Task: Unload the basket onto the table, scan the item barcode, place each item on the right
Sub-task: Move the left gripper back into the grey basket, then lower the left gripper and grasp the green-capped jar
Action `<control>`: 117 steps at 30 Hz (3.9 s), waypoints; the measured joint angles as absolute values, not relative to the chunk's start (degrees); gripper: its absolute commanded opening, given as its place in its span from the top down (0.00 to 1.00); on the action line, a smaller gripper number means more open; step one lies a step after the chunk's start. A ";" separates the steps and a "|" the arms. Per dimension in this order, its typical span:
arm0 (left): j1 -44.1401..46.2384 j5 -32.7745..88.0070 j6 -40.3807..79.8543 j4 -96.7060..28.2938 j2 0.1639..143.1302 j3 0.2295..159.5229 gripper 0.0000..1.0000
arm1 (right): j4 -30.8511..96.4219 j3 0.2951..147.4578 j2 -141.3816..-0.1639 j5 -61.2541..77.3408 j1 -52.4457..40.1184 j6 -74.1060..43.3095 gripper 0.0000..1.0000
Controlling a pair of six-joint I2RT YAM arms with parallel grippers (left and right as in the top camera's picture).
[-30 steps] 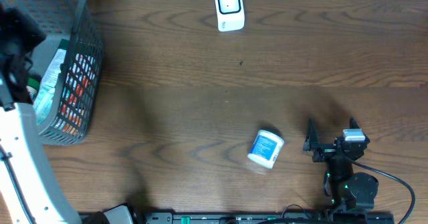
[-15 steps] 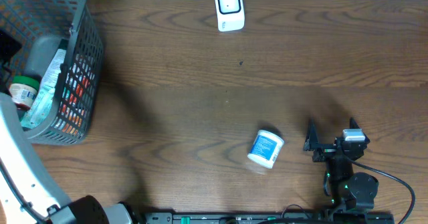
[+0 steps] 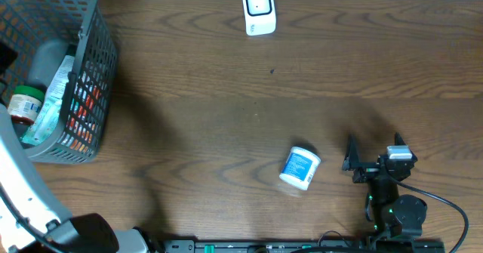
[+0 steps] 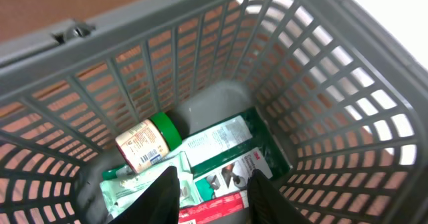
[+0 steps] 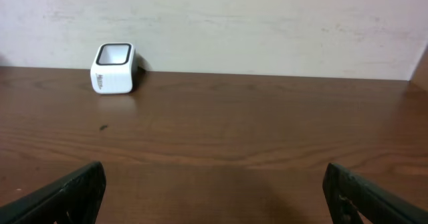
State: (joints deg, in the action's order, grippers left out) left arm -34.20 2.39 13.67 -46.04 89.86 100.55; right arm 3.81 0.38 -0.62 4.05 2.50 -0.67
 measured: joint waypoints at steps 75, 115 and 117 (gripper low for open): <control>-39.83 -3.16 -12.29 -43.13 119.24 96.92 0.27 | 3.81 0.38 -0.62 4.05 2.50 -0.67 0.01; -31.07 -2.09 -12.78 -38.52 114.15 98.59 0.24 | 3.81 0.38 -0.62 4.05 2.50 -0.67 0.01; -31.07 -2.09 -14.09 -37.56 112.97 99.33 0.24 | 3.81 0.38 -0.62 4.05 2.50 -0.67 0.01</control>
State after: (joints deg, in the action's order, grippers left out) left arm -31.07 -2.09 -14.09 -37.56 112.97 99.33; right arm 3.81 0.38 -0.62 4.05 2.50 -0.67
